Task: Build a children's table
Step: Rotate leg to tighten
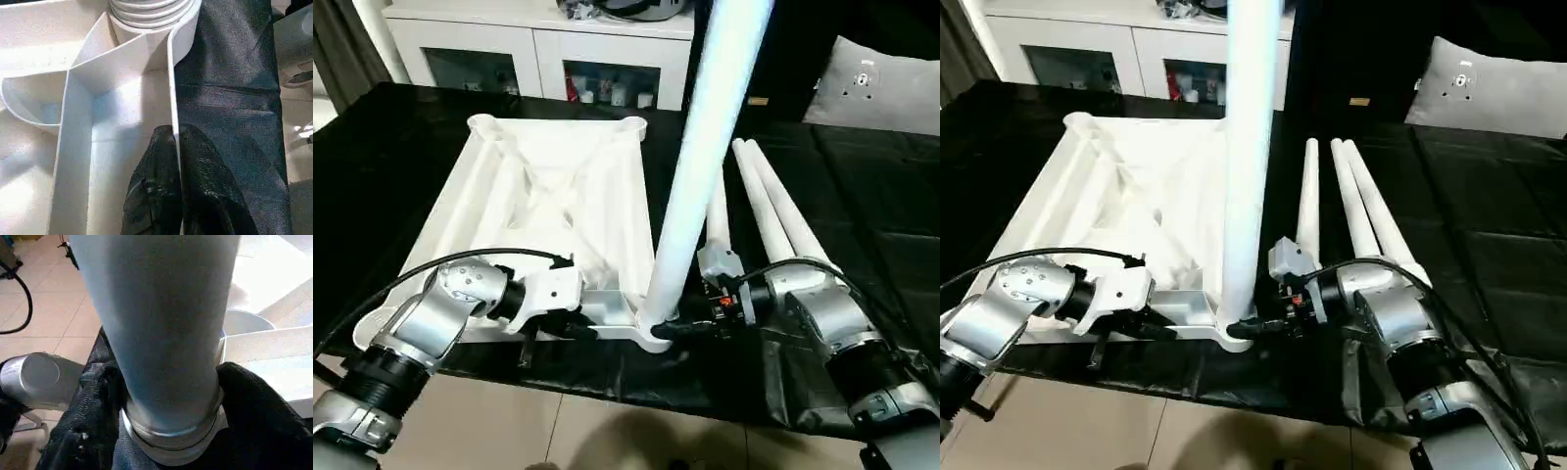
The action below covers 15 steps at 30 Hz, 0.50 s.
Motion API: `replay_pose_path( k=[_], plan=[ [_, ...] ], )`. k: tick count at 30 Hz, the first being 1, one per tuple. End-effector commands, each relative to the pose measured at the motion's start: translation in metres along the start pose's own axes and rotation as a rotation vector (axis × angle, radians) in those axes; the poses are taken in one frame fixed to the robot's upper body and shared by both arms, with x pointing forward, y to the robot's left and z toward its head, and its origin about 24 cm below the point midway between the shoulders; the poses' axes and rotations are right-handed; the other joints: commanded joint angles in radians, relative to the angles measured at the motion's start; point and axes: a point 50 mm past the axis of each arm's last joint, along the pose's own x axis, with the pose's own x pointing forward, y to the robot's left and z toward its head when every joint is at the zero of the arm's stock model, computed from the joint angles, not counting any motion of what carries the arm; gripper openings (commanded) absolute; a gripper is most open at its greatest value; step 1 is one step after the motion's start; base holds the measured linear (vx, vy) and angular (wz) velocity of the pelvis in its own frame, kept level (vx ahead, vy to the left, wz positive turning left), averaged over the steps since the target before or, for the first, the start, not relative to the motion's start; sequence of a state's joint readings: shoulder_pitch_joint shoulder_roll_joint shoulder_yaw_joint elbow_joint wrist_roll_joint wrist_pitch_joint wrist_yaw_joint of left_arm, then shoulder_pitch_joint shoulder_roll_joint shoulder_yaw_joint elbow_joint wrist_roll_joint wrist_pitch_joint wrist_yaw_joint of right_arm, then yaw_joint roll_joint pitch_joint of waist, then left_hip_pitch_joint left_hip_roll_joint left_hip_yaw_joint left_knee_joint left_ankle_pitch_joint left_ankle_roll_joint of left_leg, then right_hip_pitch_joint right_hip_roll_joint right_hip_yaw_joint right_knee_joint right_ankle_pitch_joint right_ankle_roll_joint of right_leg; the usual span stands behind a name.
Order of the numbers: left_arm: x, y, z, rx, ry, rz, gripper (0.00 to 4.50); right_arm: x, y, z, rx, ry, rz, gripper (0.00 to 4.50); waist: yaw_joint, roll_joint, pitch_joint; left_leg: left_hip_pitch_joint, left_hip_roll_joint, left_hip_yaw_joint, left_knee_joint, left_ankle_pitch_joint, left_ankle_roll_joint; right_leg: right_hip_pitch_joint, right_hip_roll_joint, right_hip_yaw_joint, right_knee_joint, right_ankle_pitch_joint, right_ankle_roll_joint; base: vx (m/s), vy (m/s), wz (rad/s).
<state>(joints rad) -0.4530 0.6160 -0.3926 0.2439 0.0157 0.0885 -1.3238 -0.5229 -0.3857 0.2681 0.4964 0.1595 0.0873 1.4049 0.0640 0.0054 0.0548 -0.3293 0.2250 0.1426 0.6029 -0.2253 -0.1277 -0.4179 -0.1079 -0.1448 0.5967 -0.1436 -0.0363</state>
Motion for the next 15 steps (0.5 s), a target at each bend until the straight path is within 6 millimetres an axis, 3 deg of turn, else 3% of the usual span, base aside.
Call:
replay_pose_path(
  k=[1,9,15],
  plan=[
    [0.009,-0.006,0.001,0.027,0.026,-0.085,0.0,0.001,0.002,-0.001,-0.009,0.018,0.012,2.7,0.0,0.002,-0.074,-0.021,0.001,0.022,-0.07,-0.105,0.073,0.076,-0.033,0.059,-0.057,-0.278,-0.186,0.0,0.0,0.0],
    [0.008,-0.008,0.002,0.02,0.017,-0.081,0.0,0.005,0.004,-0.004,0.013,0.02,0.029,2.65,-0.001,0.002,-0.075,-0.021,0.001,0.021,-0.071,-0.108,0.071,0.077,-0.032,0.059,-0.056,-0.265,-0.19,0.0,0.0,0.0],
    [0.014,-0.01,0.003,-0.101,-0.066,0.053,0.0,0.018,0.003,-0.009,0.089,-0.027,-0.081,2.65,-0.006,0.006,-0.073,-0.021,0.002,0.022,-0.072,-0.12,0.062,0.076,-0.032,0.058,-0.058,-0.279,-0.188,0.0,0.0,0.0]
  ],
)
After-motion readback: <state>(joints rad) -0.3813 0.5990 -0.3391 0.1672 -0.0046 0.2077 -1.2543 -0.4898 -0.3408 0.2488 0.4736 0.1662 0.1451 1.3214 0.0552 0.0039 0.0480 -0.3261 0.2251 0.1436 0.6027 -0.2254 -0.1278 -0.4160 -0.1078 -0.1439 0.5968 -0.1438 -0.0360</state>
